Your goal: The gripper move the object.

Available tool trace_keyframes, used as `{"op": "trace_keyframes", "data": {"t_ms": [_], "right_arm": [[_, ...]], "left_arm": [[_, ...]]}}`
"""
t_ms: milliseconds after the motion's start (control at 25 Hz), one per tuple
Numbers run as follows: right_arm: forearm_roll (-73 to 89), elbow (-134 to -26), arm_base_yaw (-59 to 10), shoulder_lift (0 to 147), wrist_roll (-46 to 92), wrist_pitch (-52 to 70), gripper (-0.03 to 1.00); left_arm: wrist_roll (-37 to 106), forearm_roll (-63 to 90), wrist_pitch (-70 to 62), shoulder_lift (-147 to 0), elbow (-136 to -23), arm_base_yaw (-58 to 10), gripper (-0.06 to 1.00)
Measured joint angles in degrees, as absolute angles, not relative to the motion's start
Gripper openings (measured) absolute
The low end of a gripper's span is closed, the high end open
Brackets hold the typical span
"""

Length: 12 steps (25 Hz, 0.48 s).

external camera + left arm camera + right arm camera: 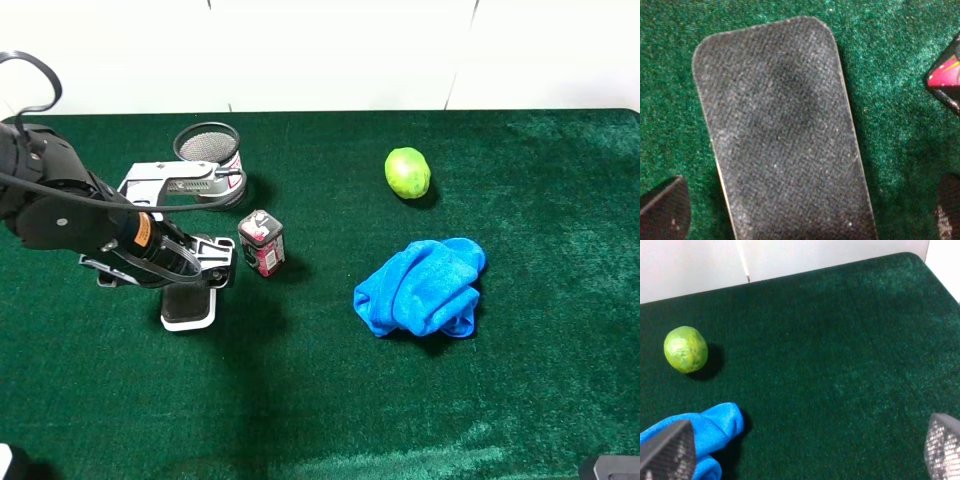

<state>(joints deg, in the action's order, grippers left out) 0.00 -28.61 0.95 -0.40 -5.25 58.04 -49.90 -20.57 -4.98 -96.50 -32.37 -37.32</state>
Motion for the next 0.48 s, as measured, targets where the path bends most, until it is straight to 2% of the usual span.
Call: {"op": "trace_keyframes", "data": {"t_ms": [480], "right_arm": [[0.0,-28.61,0.95,-0.4,-5.25,58.0,0.7]], "left_arm": [[-49.9,-19.47,-8.69,-90.23,-32.32,-37.32,0.99]]}}
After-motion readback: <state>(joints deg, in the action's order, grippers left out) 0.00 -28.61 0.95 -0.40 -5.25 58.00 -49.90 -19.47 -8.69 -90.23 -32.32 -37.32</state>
